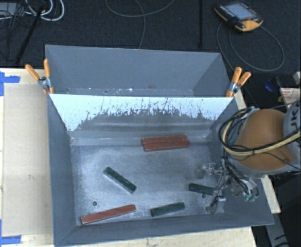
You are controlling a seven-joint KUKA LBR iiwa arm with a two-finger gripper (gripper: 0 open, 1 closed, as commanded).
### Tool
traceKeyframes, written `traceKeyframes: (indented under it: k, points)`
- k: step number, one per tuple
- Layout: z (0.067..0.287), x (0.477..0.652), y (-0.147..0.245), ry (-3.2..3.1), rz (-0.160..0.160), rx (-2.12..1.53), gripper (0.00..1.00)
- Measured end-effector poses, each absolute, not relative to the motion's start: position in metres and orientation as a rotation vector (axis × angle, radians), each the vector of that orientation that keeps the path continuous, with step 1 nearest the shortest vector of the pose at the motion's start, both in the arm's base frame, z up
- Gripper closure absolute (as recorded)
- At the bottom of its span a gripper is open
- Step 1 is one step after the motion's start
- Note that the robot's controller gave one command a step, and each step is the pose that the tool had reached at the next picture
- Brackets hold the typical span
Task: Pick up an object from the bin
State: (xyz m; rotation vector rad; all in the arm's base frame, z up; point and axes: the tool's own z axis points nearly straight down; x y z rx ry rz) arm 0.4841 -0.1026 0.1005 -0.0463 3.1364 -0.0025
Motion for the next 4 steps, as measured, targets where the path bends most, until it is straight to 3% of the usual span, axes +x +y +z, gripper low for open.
traceKeyframes:
  k: [1,4]
  points:
    - [0.0696,0.4794,-0.1246,3.141,0.0,0.08,1.0]
    - [0.0696,0.4796,-0.1239,3.142,-0.001,0.066,1.0]
